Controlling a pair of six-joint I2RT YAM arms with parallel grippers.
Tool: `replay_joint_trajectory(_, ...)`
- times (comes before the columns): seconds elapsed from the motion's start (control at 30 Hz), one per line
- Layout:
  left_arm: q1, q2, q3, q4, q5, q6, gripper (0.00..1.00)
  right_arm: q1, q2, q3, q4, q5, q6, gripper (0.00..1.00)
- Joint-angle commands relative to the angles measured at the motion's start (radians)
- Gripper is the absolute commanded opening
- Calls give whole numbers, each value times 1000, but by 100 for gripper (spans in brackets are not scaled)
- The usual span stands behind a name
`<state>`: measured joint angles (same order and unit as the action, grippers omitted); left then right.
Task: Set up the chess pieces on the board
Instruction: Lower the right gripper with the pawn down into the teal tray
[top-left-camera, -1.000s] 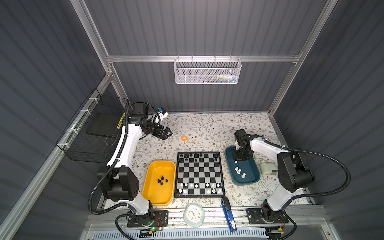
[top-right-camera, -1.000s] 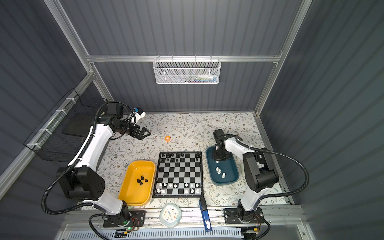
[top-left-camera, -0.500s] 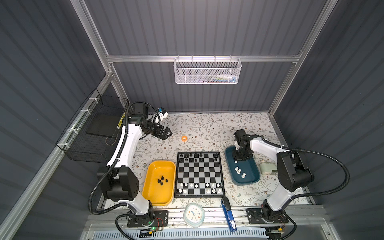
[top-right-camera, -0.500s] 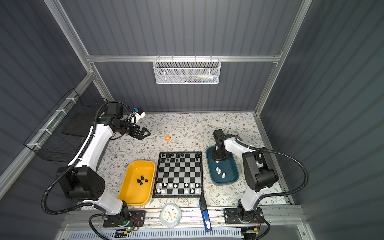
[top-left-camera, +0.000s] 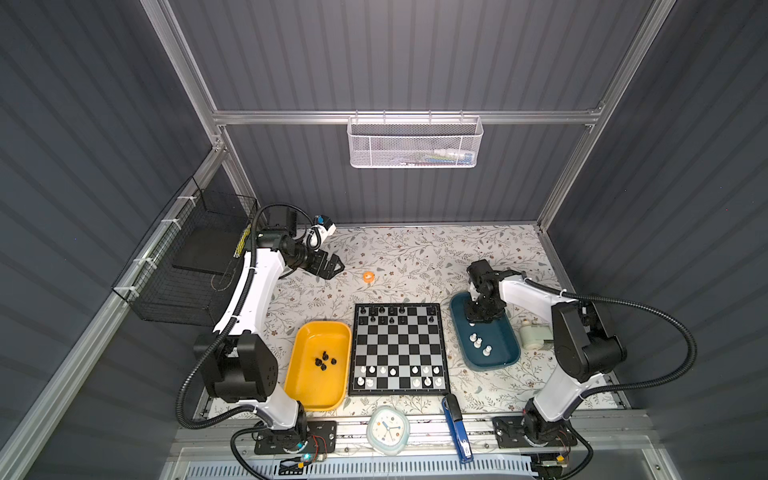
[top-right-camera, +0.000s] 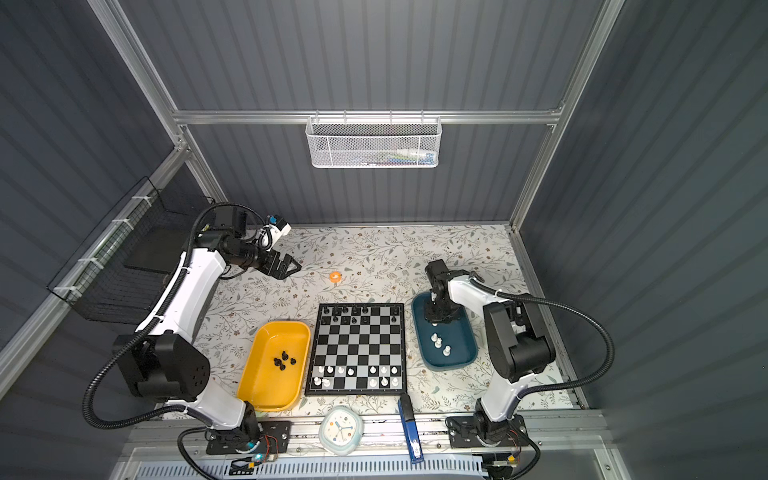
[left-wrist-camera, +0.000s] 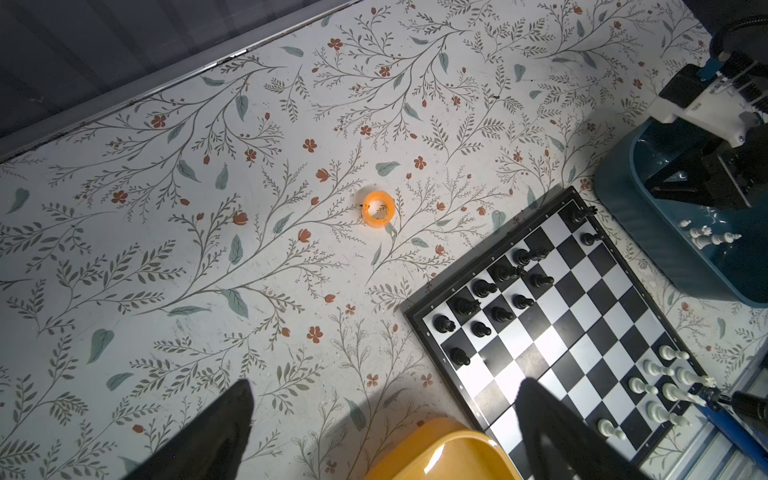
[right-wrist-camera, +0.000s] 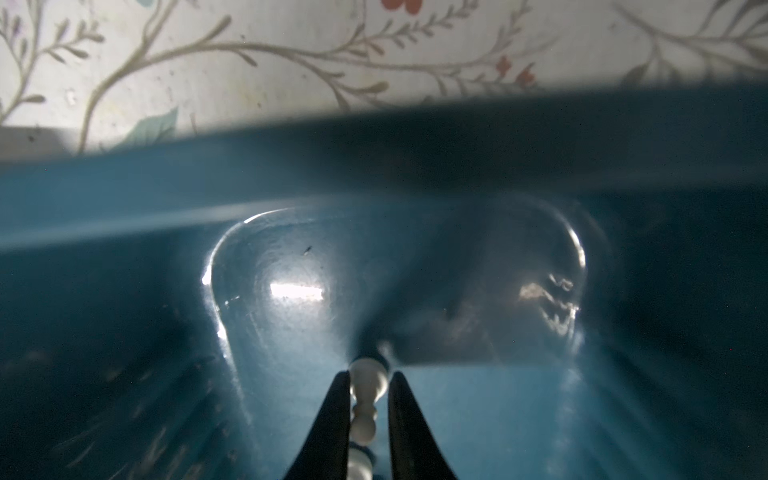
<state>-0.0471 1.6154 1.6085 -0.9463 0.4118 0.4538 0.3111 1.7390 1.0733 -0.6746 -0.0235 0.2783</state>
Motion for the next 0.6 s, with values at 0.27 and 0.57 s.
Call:
replay_joint_trajectory(0.27,-5,-5,-12,-1,-1,15,100,0,14,-3,-12,-4,-19,18)
replay_joint_trajectory(0.57,-5,-6,-12,0,1,13,99,0,3,-4,-13,-1,-19,15)
